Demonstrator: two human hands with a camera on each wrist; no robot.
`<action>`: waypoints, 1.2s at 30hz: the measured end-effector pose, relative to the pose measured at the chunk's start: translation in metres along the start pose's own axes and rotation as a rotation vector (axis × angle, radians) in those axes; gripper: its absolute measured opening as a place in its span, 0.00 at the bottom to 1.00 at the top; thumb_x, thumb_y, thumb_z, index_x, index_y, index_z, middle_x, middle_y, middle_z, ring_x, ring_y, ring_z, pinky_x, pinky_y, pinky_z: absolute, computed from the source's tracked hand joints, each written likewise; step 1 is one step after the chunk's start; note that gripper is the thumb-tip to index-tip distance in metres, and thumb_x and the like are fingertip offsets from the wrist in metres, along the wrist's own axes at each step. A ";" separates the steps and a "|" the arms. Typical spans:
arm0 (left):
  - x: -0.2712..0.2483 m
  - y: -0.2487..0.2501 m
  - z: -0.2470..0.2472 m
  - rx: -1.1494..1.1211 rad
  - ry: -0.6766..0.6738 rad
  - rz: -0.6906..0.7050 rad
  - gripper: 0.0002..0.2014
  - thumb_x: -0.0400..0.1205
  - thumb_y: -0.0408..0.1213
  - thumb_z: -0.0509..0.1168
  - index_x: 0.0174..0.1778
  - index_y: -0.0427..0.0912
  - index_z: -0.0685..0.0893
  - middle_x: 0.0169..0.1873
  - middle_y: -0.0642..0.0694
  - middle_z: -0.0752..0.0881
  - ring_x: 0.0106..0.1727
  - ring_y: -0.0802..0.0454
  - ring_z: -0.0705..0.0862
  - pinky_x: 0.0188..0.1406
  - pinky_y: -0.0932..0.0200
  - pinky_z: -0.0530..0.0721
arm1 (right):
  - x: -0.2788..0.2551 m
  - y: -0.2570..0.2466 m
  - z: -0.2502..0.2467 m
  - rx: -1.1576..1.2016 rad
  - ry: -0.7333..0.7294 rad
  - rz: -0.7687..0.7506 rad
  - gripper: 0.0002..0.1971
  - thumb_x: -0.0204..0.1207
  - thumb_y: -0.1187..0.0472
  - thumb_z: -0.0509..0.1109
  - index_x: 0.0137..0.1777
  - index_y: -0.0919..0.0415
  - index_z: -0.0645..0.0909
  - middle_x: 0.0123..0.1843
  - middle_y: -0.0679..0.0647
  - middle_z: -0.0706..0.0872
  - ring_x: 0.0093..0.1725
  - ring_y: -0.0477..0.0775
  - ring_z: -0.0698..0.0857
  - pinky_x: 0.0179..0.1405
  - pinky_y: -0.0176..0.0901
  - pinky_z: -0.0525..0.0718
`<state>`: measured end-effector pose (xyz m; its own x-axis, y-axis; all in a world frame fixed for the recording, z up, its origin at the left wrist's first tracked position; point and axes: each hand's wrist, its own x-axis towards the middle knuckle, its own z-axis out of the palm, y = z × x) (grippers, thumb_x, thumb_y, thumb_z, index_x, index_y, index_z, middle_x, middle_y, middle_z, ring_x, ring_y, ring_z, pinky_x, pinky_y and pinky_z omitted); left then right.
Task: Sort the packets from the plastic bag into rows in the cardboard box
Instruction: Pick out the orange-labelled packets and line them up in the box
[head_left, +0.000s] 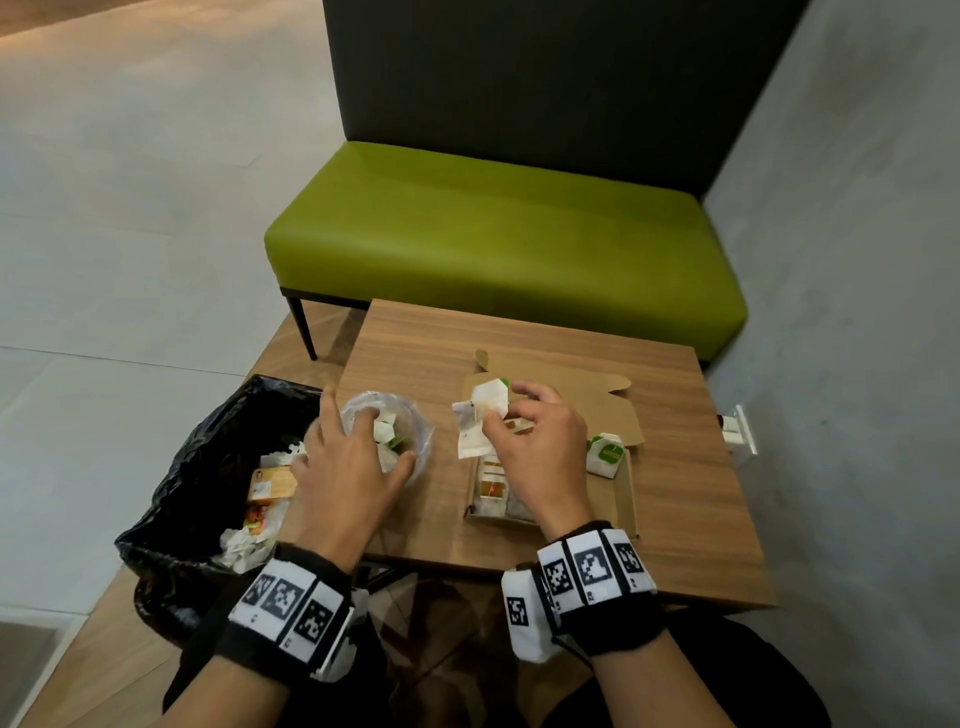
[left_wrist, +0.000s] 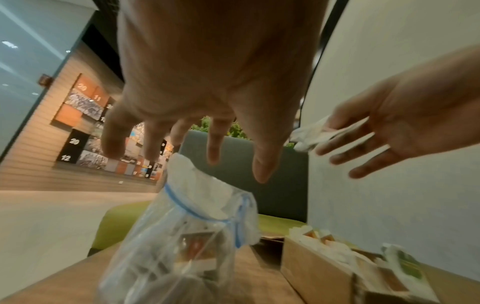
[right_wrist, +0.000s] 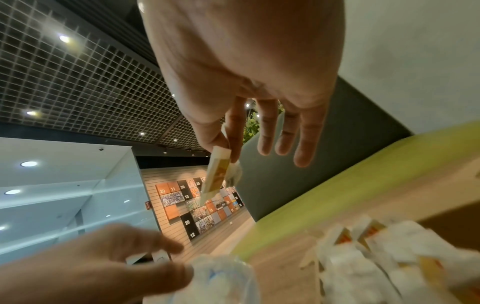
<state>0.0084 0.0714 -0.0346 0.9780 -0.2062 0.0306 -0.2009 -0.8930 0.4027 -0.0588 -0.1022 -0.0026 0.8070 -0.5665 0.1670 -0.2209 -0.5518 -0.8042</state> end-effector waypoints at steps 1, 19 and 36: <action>-0.007 0.004 -0.001 0.016 0.064 0.082 0.33 0.73 0.56 0.74 0.73 0.50 0.73 0.84 0.39 0.58 0.81 0.36 0.65 0.71 0.33 0.71 | -0.001 0.004 0.002 0.026 -0.002 0.046 0.05 0.73 0.55 0.76 0.40 0.54 0.93 0.62 0.47 0.88 0.62 0.48 0.83 0.61 0.51 0.83; -0.043 0.044 0.033 -0.804 -0.003 0.344 0.07 0.82 0.31 0.70 0.49 0.47 0.89 0.37 0.59 0.89 0.40 0.66 0.87 0.41 0.73 0.80 | -0.026 0.027 -0.003 0.467 -0.134 0.278 0.17 0.74 0.54 0.78 0.28 0.62 0.88 0.47 0.47 0.92 0.60 0.41 0.87 0.64 0.54 0.84; -0.036 0.058 0.039 -1.236 -0.378 0.023 0.08 0.85 0.34 0.66 0.53 0.37 0.89 0.42 0.43 0.93 0.42 0.50 0.90 0.40 0.55 0.87 | -0.003 0.042 -0.050 0.346 -0.332 0.198 0.07 0.74 0.71 0.77 0.46 0.58 0.90 0.45 0.57 0.91 0.41 0.47 0.87 0.46 0.43 0.91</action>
<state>-0.0410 0.0118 -0.0483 0.8581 -0.4972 -0.1285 0.1653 0.0304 0.9858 -0.0977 -0.1542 -0.0084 0.9108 -0.3837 -0.1523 -0.2383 -0.1873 -0.9530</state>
